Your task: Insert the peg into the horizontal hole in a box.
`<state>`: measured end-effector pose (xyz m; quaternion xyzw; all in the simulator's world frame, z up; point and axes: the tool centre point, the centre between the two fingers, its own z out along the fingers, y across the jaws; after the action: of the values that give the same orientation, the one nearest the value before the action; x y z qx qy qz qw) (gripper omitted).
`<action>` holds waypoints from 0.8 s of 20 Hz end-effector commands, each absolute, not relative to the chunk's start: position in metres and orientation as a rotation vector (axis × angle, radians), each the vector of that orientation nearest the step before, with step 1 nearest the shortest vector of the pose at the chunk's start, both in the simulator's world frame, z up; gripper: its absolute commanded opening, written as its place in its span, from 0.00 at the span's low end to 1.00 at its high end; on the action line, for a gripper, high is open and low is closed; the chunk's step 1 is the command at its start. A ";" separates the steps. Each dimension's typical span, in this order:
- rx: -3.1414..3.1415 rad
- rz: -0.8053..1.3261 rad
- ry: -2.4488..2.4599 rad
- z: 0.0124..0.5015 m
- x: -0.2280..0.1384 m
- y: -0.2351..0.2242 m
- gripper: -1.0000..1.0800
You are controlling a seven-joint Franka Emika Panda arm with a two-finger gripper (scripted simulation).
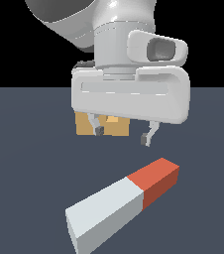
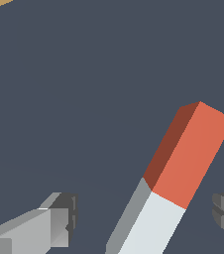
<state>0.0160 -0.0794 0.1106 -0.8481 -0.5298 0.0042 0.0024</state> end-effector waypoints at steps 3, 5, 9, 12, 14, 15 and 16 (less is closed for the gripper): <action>-2.802 0.009 -1.416 0.096 0.014 -0.109 0.96; -2.849 0.007 -1.321 0.091 0.012 -0.120 0.96; -2.919 0.004 -1.161 0.082 0.007 -0.137 0.96; -2.954 0.002 -1.070 0.076 0.003 -0.147 0.96; -2.970 0.001 -1.025 0.074 0.001 -0.151 0.96; -2.976 0.001 -1.008 0.073 0.000 -0.153 0.96; -2.981 0.001 -0.994 0.072 -0.001 -0.154 0.96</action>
<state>0.0003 -0.1517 0.0737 -0.9456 -0.3255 0.0007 -0.0001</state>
